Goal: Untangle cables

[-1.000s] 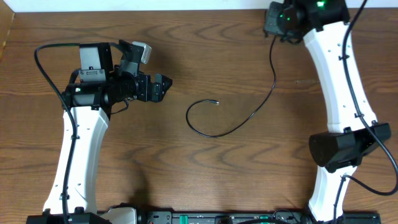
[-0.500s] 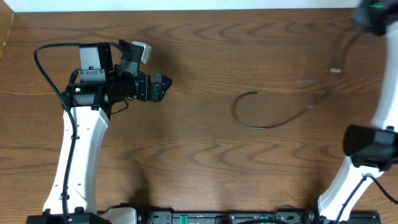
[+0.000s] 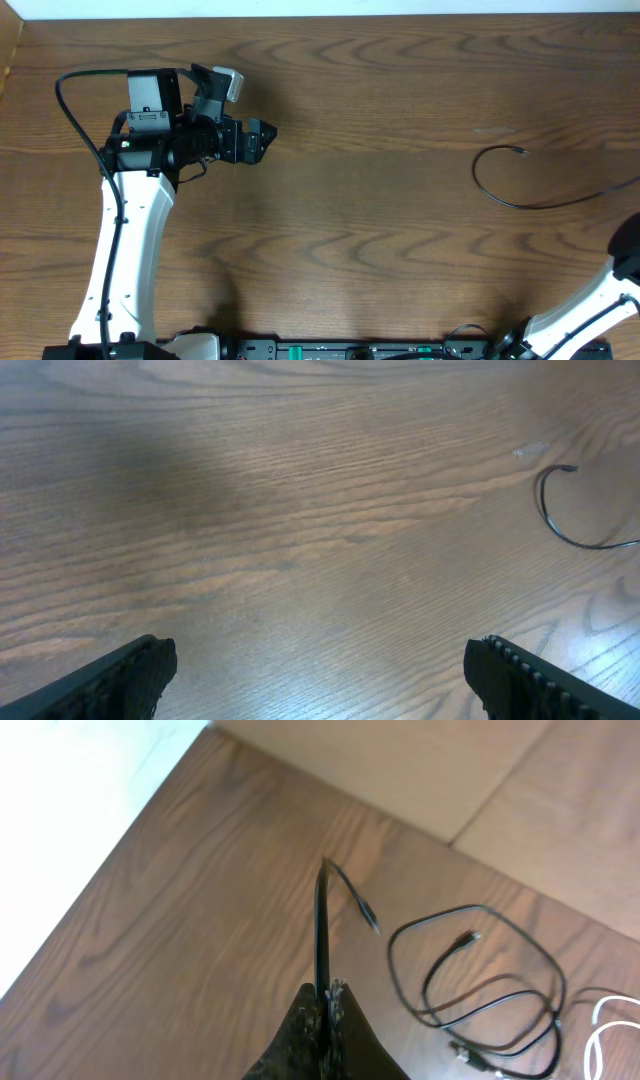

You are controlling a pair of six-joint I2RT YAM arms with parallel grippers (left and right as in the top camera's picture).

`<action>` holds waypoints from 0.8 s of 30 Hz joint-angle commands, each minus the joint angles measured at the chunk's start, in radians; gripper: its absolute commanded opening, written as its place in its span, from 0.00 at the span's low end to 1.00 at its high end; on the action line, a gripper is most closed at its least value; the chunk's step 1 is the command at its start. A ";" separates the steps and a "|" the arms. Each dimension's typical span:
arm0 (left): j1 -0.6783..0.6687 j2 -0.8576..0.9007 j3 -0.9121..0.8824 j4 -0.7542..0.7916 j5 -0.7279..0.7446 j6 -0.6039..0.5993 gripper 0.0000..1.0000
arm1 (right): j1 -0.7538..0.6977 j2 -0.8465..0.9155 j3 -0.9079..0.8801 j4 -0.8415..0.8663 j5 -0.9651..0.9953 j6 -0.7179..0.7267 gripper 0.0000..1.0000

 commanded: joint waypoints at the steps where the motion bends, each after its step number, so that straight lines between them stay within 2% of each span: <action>1: 0.002 0.009 -0.001 -0.006 0.018 -0.008 0.98 | -0.061 -0.022 0.027 0.010 -0.015 0.000 0.01; 7: 0.002 0.009 -0.001 -0.006 0.018 -0.008 0.98 | -0.122 -0.021 0.027 0.049 -0.115 0.000 0.01; 13: 0.002 0.009 -0.001 -0.006 0.018 -0.009 0.98 | -0.079 0.006 0.026 0.090 -0.128 -0.039 0.01; 24: 0.002 0.009 -0.001 -0.025 0.018 -0.022 0.98 | -0.061 0.209 0.026 0.169 -0.126 -0.053 0.01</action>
